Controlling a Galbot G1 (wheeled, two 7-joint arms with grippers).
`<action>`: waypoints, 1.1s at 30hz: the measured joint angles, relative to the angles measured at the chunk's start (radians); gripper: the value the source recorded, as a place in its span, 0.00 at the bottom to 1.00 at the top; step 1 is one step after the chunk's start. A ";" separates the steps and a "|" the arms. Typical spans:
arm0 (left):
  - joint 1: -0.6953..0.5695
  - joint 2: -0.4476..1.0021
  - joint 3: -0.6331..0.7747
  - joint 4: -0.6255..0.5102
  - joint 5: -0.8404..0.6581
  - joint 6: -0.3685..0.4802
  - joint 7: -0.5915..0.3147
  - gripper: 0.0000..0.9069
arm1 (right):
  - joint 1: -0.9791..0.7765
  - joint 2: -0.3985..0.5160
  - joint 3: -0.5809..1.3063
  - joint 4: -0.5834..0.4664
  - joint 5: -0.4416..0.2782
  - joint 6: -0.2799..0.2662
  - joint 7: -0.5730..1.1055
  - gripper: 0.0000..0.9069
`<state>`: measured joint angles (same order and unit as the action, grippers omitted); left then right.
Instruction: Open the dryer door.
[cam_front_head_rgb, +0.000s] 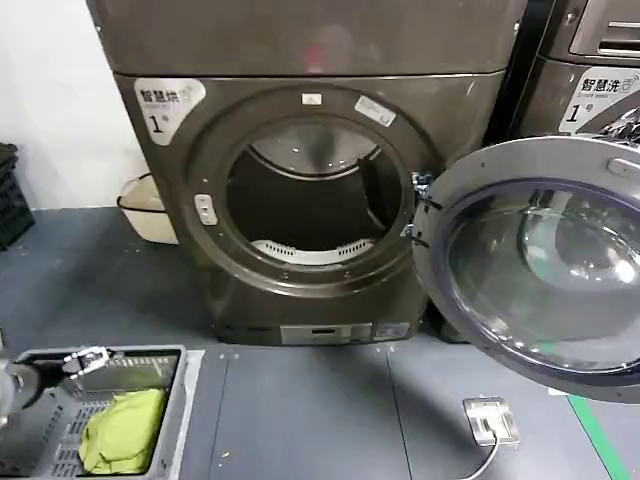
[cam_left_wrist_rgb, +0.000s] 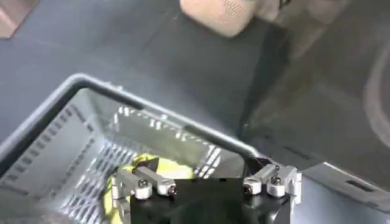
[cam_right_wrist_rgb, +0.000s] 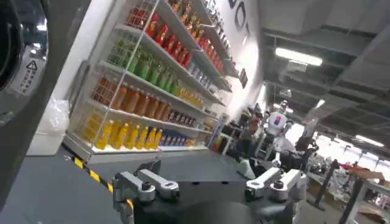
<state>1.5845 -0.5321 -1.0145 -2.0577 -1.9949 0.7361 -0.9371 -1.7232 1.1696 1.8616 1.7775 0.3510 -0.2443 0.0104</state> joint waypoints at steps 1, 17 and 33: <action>-0.001 0.022 -0.002 0.015 -0.056 0.000 -0.021 1.00 | 0.000 0.002 0.000 0.001 0.002 0.002 0.001 1.00; -0.072 0.220 0.096 0.172 -0.455 0.000 -0.156 1.00 | -0.006 0.025 0.001 -0.007 0.034 0.042 0.001 1.00; -0.166 0.238 0.154 0.252 -0.581 0.000 -0.217 1.00 | 0.000 0.030 -0.003 -0.012 0.052 0.068 0.005 1.00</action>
<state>1.4188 -0.2944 -0.8605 -1.8059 -2.5762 0.7363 -1.1542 -1.7231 1.1997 1.8591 1.7659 0.4034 -0.1764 0.0153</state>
